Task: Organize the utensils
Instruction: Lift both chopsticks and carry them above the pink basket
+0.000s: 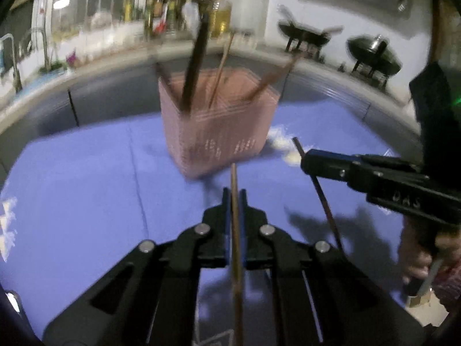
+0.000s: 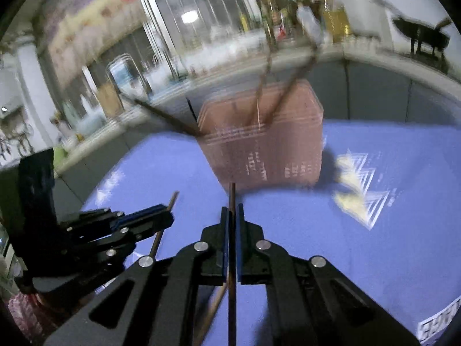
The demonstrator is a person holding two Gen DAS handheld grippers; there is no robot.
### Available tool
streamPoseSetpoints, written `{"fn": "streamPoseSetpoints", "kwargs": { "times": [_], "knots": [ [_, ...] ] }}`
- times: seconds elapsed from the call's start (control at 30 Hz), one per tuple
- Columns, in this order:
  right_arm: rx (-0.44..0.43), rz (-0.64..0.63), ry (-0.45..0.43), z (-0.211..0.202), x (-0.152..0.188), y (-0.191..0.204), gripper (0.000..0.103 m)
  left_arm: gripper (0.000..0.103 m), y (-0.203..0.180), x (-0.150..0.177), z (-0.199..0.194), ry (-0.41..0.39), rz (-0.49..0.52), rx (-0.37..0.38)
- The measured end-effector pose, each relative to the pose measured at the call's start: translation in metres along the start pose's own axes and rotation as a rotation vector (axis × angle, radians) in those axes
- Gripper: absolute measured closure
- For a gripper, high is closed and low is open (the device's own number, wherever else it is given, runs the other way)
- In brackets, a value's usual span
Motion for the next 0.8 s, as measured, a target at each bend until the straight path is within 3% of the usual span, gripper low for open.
{"fn": "streamPoseSetpoints", "kwargs": {
  "times": [0.23,0.33,0.47,0.57,0.8],
  "knots": [
    [0.096,-0.059,-0.302,-0.082,-0.031,0.005,0.099,0.099,-0.016,-0.042,-0.080,-0.234,-0.003,0.053],
    [0.119,-0.073,-0.325,-0.084,-0.032,0.006,0.099,0.098,-0.019,-0.043,-0.081,-0.240,0.015,0.039],
    [0.131,-0.069,-0.259,-0.068,-0.028,0.000,0.099,0.098,-0.017,-0.045,-0.068,-0.209,0.017,0.019],
    [0.110,-0.052,-0.253,-0.068,-0.035,-0.003,0.099,0.099,-0.018,-0.060,-0.074,-0.231,0.015,0.025],
    [0.100,-0.061,-0.397,-0.083,-0.111,-0.006,0.099,0.098,-0.041,-0.146,-0.098,-0.364,0.053,0.047]
  ]
}}
Point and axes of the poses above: each gripper's, at about its wrist camera, not at the fingertips, and z roughly the way its jaws point, y to its left, x to its underside, the point moved 6 cm from there along z, roughly the way its jaws point, and after that the axes turned 8 degrees about -z, right-handed, at the moved point
